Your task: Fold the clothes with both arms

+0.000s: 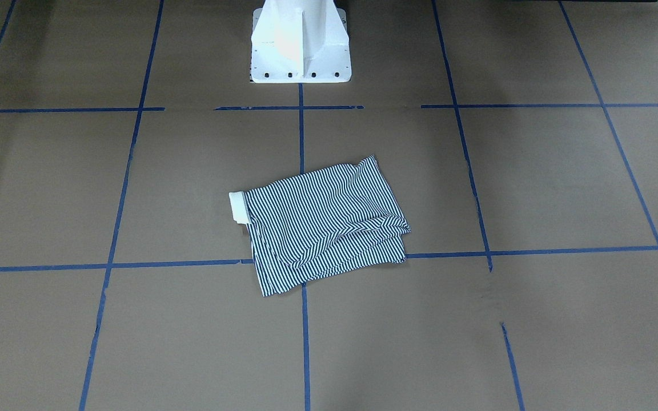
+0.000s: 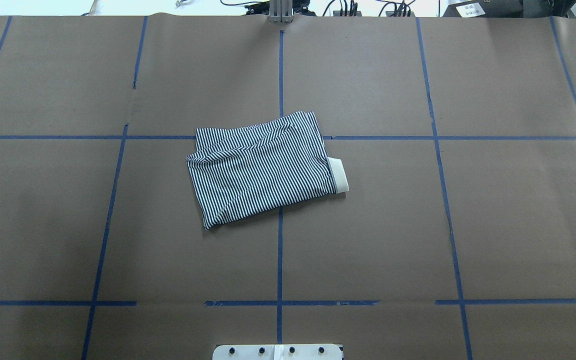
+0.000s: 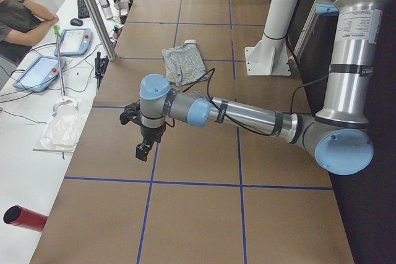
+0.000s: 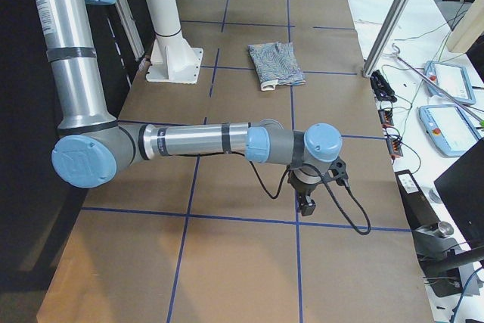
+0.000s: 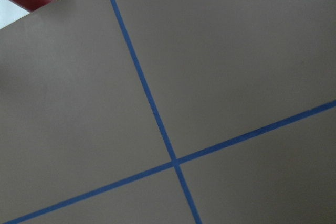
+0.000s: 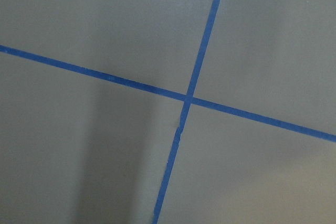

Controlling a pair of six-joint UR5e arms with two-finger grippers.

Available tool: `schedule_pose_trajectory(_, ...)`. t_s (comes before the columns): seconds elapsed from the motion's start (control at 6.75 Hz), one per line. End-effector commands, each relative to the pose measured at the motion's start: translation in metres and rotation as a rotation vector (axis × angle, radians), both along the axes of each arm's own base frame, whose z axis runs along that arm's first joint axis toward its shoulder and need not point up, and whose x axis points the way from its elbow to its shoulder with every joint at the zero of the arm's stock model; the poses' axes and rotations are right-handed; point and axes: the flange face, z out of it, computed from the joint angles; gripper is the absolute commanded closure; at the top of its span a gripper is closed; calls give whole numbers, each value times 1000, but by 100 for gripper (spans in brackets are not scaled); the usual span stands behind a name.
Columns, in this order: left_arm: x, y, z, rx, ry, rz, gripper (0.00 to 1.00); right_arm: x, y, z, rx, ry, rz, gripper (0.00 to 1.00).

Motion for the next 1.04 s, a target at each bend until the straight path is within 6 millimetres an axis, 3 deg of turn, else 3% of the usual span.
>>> schedule_pose_trajectory(0.0, -2, 21, 51, 7, 1, 1, 0, -1, 17, 7, -60, -1, 45, 0)
schedule_pose_trajectory(0.3, -6, 31, 68, -113, -4, -6, 0, -19, 16, -6, -129, -2, 108, 0)
schedule_pose_trajectory(0.59, -11, 41, 43, -219, -9, -12, 0, -38, 11, -1, -110, -5, 99, 0)
schedule_pose_trajectory(0.89, -10, 45, 47, -251, 74, -4, 0, -40, 23, 11, -124, -39, 127, 0)
